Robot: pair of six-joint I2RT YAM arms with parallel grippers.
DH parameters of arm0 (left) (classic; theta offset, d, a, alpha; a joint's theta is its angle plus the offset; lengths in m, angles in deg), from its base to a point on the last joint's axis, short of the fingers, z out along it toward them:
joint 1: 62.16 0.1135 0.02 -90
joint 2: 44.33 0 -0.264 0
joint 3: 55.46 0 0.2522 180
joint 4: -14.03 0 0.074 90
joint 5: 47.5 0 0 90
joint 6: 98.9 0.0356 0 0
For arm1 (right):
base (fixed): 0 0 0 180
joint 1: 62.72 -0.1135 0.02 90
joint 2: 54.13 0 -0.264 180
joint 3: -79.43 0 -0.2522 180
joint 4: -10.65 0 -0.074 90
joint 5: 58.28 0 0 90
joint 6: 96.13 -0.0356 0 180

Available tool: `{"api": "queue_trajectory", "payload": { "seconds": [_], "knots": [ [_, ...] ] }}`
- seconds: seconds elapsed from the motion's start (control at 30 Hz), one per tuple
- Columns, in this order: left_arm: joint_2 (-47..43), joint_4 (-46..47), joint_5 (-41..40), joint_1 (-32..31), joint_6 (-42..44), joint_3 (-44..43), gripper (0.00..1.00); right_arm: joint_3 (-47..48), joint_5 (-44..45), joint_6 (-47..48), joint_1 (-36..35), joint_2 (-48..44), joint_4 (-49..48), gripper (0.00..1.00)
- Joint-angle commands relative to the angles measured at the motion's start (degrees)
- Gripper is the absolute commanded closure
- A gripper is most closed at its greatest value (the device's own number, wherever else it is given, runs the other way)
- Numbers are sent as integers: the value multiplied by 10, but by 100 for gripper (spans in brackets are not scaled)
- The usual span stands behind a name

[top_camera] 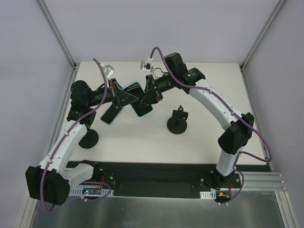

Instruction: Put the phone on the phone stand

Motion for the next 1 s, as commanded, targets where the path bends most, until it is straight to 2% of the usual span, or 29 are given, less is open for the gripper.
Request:
{"api": "queue_trajectory", "payload": {
  "seconds": [0.0, 0.03, 0.07, 0.1, 0.13, 0.17, 0.3, 0.47, 0.63, 0.77, 0.83, 0.87, 0.97],
  "knots": [
    [-32, 83, 5, 1, -15, 2, 100, 23, -43, -17, -3, 4, -29, 85],
    [-34, 83, 6, 1, -14, 2, 100, 22, -42, -20, -5, 4, -32, 97],
    [-34, 81, 4, 1, -13, 0, 100, 22, -39, -22, -4, 5, -36, 99],
    [-33, 61, 5, 1, -7, -8, 99, 21, -36, -20, -5, 5, -36, 99],
    [-29, 45, 4, 1, -1, -14, 93, 19, -35, -17, -5, 3, -36, 99],
    [-26, 26, -1, 1, 7, -20, 79, 17, -35, -16, -5, 2, -36, 99],
    [-20, -23, -15, 1, 39, -34, 62, 8, -29, -8, -4, -8, -36, 99],
    [-28, -23, -27, 1, 43, -31, 57, 6, -26, -4, -4, -9, -32, 99],
    [-39, 3, -42, 1, 31, -15, 42, 8, -30, -2, -5, -9, -27, 99],
    [-55, 37, -65, 1, 21, 5, 42, 9, -30, -1, -6, -8, -25, 99],
    [-64, 45, -73, 1, 21, 9, 46, 9, -30, -1, -7, -8, -24, 99],
    [-66, 47, -72, 1, 18, 11, 54, 10, -31, 0, -7, -8, -23, 99],
    [-55, 48, -54, 1, 8, 2, 63, 16, -29, 9, -13, -5, -11, 99]
  ]
}}
